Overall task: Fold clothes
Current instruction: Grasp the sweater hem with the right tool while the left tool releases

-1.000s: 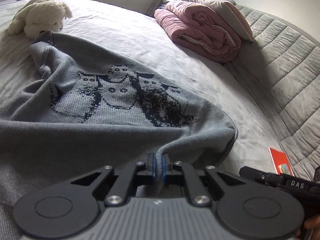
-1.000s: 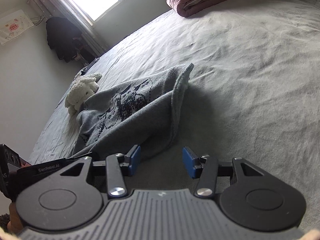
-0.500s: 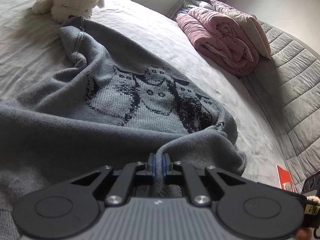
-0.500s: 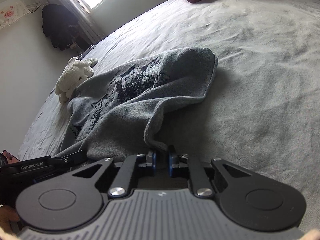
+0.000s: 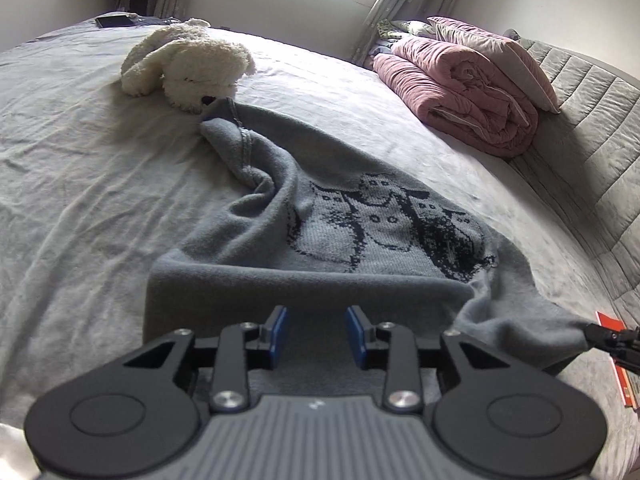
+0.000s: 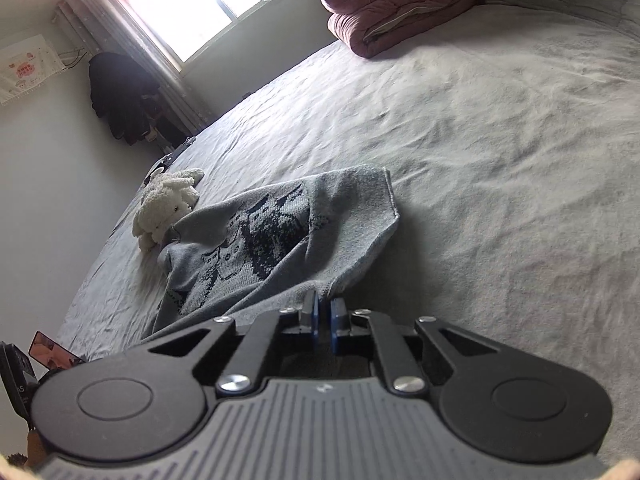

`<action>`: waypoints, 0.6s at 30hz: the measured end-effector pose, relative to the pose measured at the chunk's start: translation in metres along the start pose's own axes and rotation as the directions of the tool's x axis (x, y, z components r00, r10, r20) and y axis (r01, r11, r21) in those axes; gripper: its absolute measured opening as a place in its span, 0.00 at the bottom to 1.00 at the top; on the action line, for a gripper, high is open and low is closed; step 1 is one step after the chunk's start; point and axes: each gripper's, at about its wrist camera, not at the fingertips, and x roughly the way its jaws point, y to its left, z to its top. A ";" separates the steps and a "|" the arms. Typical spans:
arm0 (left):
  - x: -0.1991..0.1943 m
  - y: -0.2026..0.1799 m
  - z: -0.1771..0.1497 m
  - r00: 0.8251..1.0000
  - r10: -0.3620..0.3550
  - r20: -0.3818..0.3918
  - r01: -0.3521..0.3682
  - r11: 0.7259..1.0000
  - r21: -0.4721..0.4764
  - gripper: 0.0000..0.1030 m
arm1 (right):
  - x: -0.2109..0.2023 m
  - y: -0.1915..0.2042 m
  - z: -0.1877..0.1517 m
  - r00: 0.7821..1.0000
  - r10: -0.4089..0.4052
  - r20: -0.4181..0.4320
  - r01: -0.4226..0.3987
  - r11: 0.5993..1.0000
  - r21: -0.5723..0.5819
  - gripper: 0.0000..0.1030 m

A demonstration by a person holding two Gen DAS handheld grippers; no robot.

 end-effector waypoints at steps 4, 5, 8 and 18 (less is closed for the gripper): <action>-0.009 0.024 -0.005 0.999 0.048 0.006 -0.048 0.999 -0.002 0.35 | -0.005 -0.014 0.004 0.998 -0.057 0.018 0.057 0.998 0.019 0.08; -0.011 0.030 -0.007 0.998 0.058 0.010 -0.058 0.998 -0.007 0.35 | -0.004 -0.017 0.004 0.997 -0.071 0.018 0.070 0.997 0.020 0.08; -0.015 0.048 -0.012 0.997 0.077 0.018 -0.077 0.996 -0.034 0.36 | 0.002 -0.022 0.000 0.994 -0.105 0.001 0.105 0.994 0.007 0.08; -0.033 0.091 -0.034 0.999 0.034 -0.010 -0.034 0.993 -0.109 0.34 | -0.003 -0.044 -0.045 0.980 -0.186 -0.066 0.185 0.983 -0.020 0.31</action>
